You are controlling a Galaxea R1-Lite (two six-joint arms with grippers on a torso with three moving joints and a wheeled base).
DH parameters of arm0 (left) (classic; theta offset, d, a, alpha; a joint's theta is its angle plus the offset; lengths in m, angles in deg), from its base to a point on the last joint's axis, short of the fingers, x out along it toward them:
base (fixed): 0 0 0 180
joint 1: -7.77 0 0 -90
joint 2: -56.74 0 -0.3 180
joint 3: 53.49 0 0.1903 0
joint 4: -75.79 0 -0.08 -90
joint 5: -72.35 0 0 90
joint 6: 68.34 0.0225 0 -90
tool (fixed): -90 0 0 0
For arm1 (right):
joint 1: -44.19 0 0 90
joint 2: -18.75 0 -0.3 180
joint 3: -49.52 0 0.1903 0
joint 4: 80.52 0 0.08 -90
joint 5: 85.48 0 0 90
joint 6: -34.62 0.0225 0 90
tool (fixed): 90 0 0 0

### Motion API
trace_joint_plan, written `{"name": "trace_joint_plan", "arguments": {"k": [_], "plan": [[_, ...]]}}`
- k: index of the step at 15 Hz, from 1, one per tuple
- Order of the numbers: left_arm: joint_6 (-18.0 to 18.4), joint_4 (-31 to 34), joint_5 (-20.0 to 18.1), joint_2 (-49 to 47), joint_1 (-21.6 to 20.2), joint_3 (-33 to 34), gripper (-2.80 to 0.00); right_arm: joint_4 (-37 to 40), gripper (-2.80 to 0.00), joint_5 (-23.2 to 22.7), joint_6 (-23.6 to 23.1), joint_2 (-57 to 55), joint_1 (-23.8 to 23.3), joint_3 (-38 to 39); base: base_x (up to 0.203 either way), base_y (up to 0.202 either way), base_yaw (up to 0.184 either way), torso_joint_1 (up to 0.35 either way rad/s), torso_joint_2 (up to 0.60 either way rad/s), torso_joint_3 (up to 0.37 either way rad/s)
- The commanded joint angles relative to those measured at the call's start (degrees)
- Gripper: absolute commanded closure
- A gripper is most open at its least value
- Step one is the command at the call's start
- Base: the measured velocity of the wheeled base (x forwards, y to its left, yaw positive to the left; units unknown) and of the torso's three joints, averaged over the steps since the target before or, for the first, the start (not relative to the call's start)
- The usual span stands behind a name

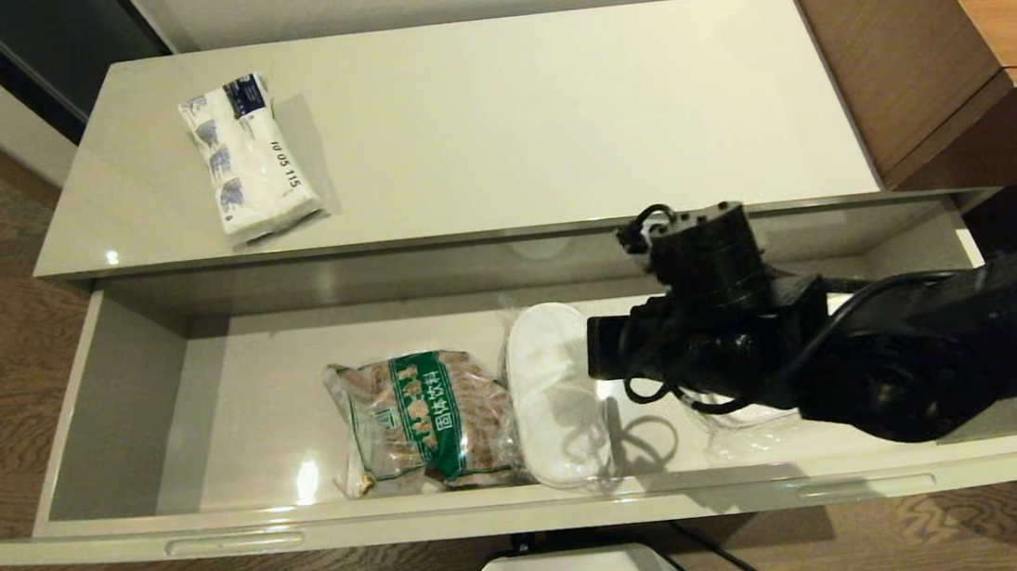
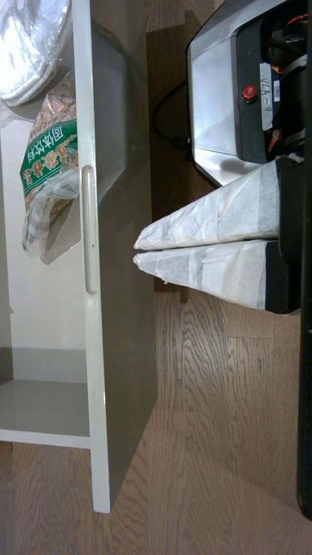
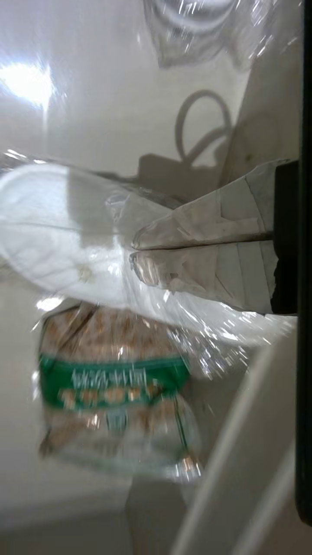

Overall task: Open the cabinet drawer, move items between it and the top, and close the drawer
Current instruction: Take out the disposable slippers from the drawer

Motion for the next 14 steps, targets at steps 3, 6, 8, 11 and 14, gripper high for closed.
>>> {"name": "trace_joint_plan", "arguments": {"k": [3, 6, 8, 11, 14], "plan": [[0.02, -0.01, 0.0, -0.07, 0.02, 0.02, 0.0, 13.08, 0.0, -0.23, 0.69, 15.79, 0.52, -4.22, 0.0, 0.0, 0.0, 0.0, 0.0, 0.0], [0.02, -0.01, 0.0, -0.07, 0.02, 0.0, 0.0, 18.4, 0.0, -0.07, 0.68, 17.66, 0.48, -5.54, 0.0, 0.0, 0.0, 0.0, 0.0, 0.0], [0.02, -0.01, 0.0, -0.07, 0.02, 0.09, 0.0, 19.82, 0.0, -0.09, 0.94, 14.64, 0.49, -4.28, 0.0, 0.0, 0.0, 0.0, 0.0, 0.0], [0.02, -0.01, 0.0, -0.07, 0.02, 0.02, 0.0, 18.28, -2.8, -0.1, 3.38, 5.13, 0.53, -3.64, 0.0, 0.0, 0.0, 0.0, 0.0, 0.0], [0.02, -0.01, 0.0, -0.07, 0.02, 0.09, 0.0, 9.38, -2.8, -0.28, 4.32, -6.78, 0.55, -4.68, 0.0, 0.0, 0.0, 0.0, 0.0, 0.0]]}}
